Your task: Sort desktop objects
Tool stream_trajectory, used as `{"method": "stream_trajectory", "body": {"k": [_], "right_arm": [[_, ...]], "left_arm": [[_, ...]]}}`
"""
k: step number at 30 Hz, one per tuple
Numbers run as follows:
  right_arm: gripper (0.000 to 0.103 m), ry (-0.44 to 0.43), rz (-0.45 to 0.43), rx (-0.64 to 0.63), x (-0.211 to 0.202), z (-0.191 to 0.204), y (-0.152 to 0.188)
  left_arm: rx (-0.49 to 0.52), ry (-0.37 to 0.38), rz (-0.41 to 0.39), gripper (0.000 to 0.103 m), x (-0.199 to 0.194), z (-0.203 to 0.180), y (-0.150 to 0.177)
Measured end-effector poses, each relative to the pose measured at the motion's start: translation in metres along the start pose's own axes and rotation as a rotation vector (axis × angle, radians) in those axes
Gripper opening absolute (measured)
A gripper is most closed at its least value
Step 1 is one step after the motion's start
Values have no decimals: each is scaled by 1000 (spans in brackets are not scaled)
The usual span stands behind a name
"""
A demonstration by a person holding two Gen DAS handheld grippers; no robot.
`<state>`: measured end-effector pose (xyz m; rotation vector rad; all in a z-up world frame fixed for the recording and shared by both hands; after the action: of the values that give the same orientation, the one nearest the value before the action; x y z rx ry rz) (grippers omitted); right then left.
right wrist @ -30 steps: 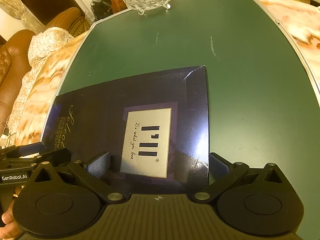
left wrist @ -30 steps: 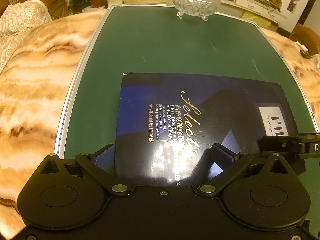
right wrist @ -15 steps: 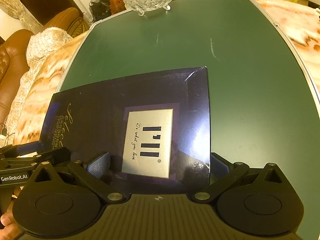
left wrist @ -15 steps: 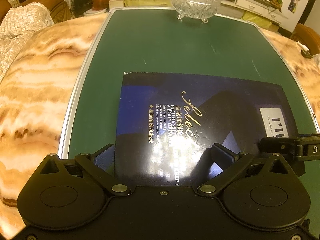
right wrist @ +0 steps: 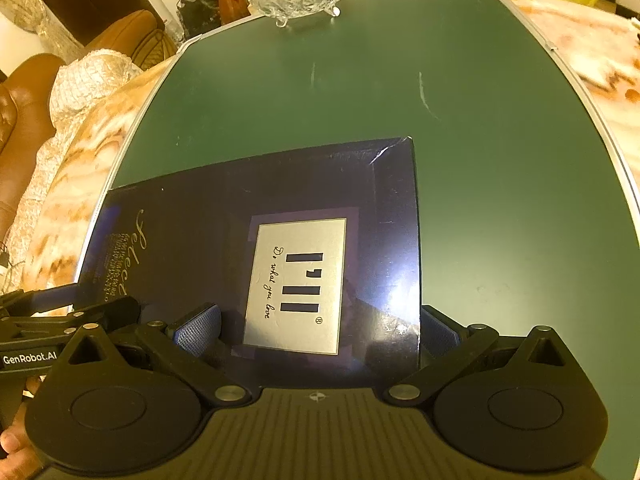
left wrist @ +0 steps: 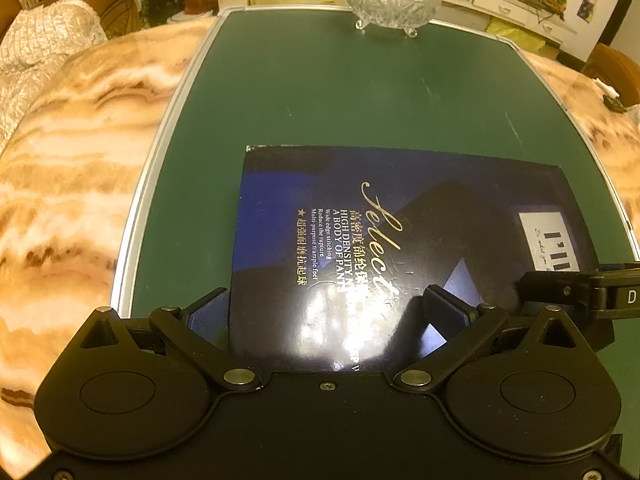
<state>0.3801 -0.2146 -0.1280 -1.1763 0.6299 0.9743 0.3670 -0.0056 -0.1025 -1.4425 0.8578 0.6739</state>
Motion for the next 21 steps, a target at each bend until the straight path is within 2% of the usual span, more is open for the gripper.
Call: {"method": "stream_trajectory", "body": {"k": [8,21], "right_arm": [[103,-52,-7,21,-2,-9,6],[103,-5,-13,14,-4,2,5]], "left_arm": [[-2,29,-4,102,-2,8,4],[-13,-1,-4,103,-5,1,5]]}}
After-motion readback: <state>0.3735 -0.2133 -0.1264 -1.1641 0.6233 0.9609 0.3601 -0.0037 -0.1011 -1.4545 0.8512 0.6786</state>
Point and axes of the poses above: each gripper's, at about its wrist camera, not at the fingertips, and x roughly the way its jaws point, z to its left, y to its underside, the point moved 5 cm from there along x, roughly the way its jaws point, and after that the axes turned 6 degrees about -z, right-handed, at the moved point
